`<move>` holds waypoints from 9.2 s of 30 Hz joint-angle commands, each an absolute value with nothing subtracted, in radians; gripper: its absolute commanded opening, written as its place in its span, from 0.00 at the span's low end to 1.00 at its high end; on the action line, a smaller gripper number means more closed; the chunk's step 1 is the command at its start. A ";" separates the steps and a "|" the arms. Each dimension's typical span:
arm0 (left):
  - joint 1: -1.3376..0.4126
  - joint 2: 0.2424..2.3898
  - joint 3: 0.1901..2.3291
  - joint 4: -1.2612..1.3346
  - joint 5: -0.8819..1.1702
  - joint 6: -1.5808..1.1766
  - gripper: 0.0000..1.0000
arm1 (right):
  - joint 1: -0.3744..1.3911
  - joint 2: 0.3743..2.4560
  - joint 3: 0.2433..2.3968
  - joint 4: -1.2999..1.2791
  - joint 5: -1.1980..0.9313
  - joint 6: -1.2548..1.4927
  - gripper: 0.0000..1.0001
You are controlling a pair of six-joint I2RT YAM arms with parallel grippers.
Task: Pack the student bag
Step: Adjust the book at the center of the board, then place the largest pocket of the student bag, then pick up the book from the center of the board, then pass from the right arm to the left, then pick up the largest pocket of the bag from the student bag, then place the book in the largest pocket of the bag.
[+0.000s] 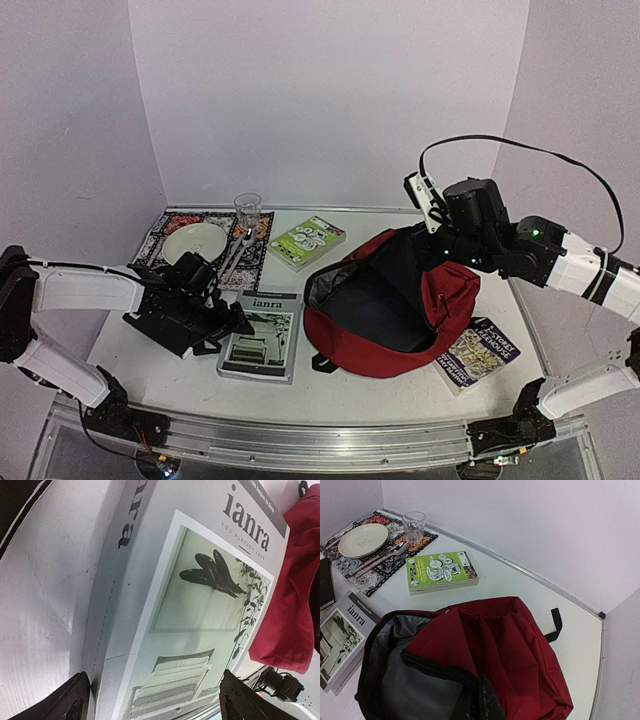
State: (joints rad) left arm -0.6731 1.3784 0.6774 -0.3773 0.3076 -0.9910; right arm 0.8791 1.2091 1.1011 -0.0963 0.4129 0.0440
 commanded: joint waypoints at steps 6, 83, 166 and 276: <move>-0.670 1.382 0.677 -0.336 0.236 -1.009 0.91 | 0.874 1.240 1.094 -0.118 0.195 0.128 0.26; -0.639 1.354 0.561 -0.114 0.262 -1.088 0.91 | 1.029 1.897 1.280 0.212 -0.327 0.874 0.00; -0.814 1.058 0.452 0.330 -0.224 -1.657 0.36 | 0.971 1.753 1.081 0.737 -0.358 1.503 0.14; -0.640 1.018 0.656 0.326 0.594 -1.368 0.32 | 1.023 1.548 1.487 -0.413 0.742 0.534 0.00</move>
State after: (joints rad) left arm -0.6446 1.0134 0.6465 0.2530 0.5650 -1.3440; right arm 1.0218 1.5299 1.4590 -0.4292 0.7120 0.5181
